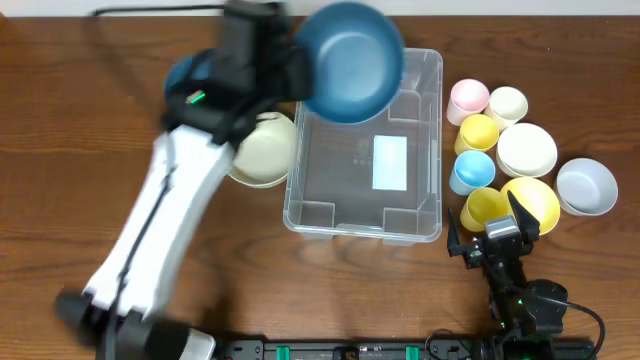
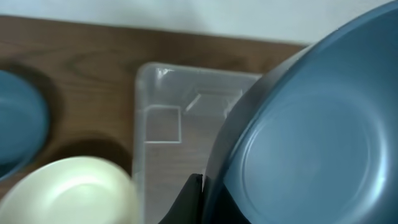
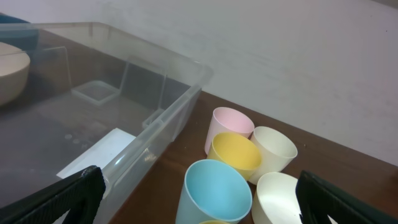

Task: Pack container
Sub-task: 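Lift the teal bowl with the left gripper and place it in the bin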

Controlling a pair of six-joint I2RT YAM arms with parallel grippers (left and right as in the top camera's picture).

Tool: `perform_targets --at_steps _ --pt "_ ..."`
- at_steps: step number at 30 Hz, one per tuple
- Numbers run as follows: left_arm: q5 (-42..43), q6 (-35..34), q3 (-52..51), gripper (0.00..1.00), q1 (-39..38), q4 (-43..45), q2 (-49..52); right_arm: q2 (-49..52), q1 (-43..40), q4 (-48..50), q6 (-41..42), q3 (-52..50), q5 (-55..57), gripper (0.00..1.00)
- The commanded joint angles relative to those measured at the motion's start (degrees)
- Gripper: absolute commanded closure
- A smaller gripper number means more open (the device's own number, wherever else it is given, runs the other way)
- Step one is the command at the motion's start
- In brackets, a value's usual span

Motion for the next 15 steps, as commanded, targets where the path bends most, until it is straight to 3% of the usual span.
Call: perform_targets --at_steps 1,4,15 --pt "-4.8 -0.5 4.6 0.94 -2.4 0.6 6.3 -0.3 -0.4 -0.2 1.0 -0.1 -0.6 0.01" --pt "-8.3 -0.5 5.1 0.94 -3.4 2.9 11.2 -0.3 -0.4 -0.2 1.0 -0.1 -0.6 0.01" --pt "-8.6 -0.5 5.1 0.94 -3.5 8.2 22.8 -0.3 -0.4 -0.2 1.0 -0.1 -0.6 0.01"
